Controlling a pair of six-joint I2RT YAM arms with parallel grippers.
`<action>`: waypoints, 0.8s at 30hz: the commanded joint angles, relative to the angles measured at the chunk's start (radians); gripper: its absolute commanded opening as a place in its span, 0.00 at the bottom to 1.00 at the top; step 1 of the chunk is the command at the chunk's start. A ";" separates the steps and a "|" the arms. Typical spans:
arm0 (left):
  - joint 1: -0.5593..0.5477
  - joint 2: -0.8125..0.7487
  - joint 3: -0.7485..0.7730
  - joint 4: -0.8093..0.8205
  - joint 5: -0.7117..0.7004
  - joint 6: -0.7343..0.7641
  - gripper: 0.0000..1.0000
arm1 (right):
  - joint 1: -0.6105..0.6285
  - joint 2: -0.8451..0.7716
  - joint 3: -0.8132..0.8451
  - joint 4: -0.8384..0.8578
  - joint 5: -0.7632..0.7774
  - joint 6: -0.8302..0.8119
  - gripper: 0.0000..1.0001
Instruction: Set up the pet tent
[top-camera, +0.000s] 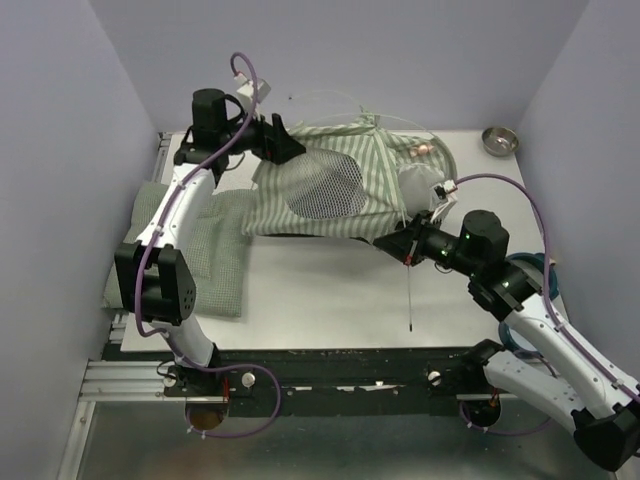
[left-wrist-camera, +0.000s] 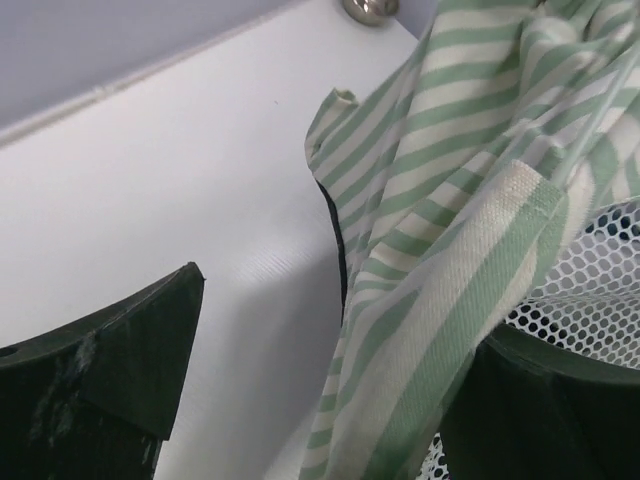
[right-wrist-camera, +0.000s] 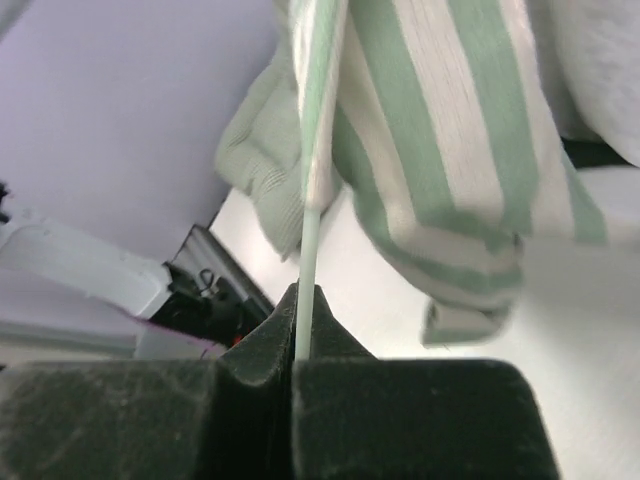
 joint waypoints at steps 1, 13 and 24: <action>0.127 -0.009 0.166 0.036 -0.078 -0.048 0.99 | -0.002 0.038 0.015 0.044 0.243 -0.006 0.01; -0.064 -0.125 -0.016 -0.516 0.198 0.399 0.99 | -0.002 0.190 0.141 0.105 0.341 0.086 0.01; 0.087 -0.415 -0.274 0.008 -0.106 0.038 0.99 | -0.003 0.248 0.164 0.073 0.470 0.098 0.01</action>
